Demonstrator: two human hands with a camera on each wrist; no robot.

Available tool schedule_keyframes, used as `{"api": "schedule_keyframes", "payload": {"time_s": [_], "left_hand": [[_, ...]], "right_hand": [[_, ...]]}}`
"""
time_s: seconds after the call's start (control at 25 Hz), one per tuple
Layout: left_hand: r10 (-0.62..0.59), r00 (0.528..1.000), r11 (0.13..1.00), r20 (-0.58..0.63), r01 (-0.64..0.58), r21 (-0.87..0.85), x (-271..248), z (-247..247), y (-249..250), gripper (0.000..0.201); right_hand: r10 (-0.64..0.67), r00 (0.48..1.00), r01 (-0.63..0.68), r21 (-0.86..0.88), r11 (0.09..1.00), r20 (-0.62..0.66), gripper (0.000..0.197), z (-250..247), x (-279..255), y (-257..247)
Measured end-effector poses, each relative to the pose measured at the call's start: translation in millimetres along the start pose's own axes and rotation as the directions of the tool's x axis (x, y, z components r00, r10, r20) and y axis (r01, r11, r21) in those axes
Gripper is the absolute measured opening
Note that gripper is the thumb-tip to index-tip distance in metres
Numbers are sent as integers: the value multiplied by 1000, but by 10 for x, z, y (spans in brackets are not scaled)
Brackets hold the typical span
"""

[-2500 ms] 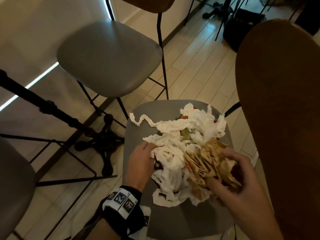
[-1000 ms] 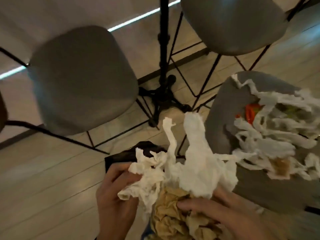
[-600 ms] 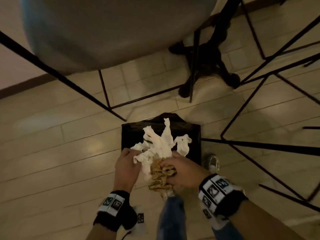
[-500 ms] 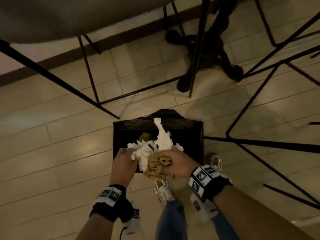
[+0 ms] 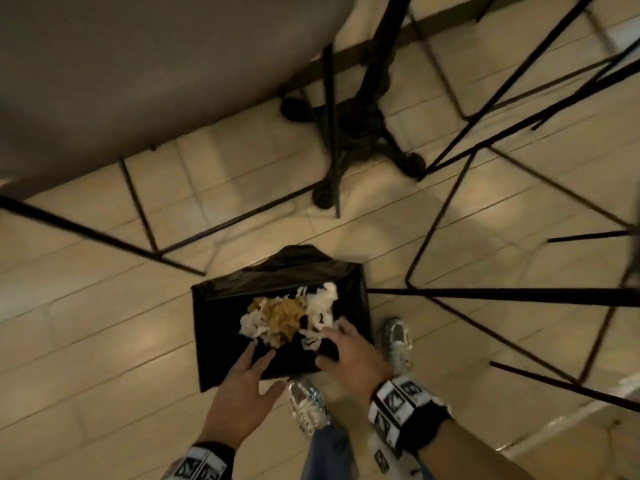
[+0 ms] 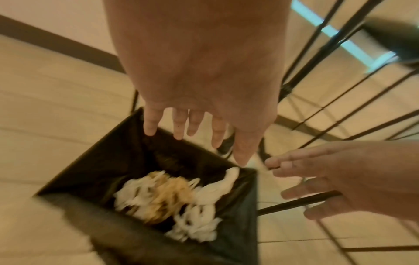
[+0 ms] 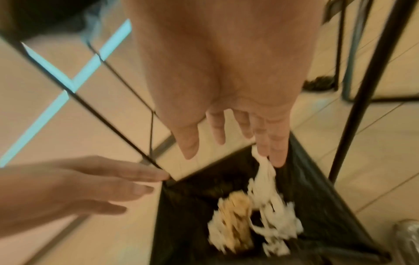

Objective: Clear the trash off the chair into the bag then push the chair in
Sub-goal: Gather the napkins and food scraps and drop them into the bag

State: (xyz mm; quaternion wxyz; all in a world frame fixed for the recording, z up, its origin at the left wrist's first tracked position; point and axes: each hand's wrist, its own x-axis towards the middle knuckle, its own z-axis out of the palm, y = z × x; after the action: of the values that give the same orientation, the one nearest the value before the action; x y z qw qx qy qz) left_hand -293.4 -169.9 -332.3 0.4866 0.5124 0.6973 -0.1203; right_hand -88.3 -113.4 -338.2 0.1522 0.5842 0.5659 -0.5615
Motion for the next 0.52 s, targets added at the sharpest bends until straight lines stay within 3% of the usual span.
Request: {"api": "schedule_keyframes", "payload": {"time_s": [0.12,0.2,0.28,0.36,0.44,0.52], "left_hand": [[200,980,979,-5,-200,33,-499,-496,969,58],[363,931,931,-44,-361,55,-878,-782,1769,54],[500,861,866,-96,-498,37,-1269,-983,2539,50],[600,791,796,-121,-605,-11,-1584,-1081,3274,53],[684,710,724,-165,-688,41,-1709,-1071,3928,62],[772,621,635,-136,-747,196,-1665,-966,4446,73]], "right_hand": [[-26,989,61,237,970,-144,40,-845,-1363,-161],[-42,930,158,294,943,-365,34,-1449,-2298,-149],[21,813,221,342,913,-582,24,-1991,-3078,-63],[123,684,234,376,897,-719,18,-2401,-3619,96],[242,547,108,354,929,-801,26,-2719,-3885,357],[374,429,-101,369,924,-822,49,-2953,-3910,663]]}}
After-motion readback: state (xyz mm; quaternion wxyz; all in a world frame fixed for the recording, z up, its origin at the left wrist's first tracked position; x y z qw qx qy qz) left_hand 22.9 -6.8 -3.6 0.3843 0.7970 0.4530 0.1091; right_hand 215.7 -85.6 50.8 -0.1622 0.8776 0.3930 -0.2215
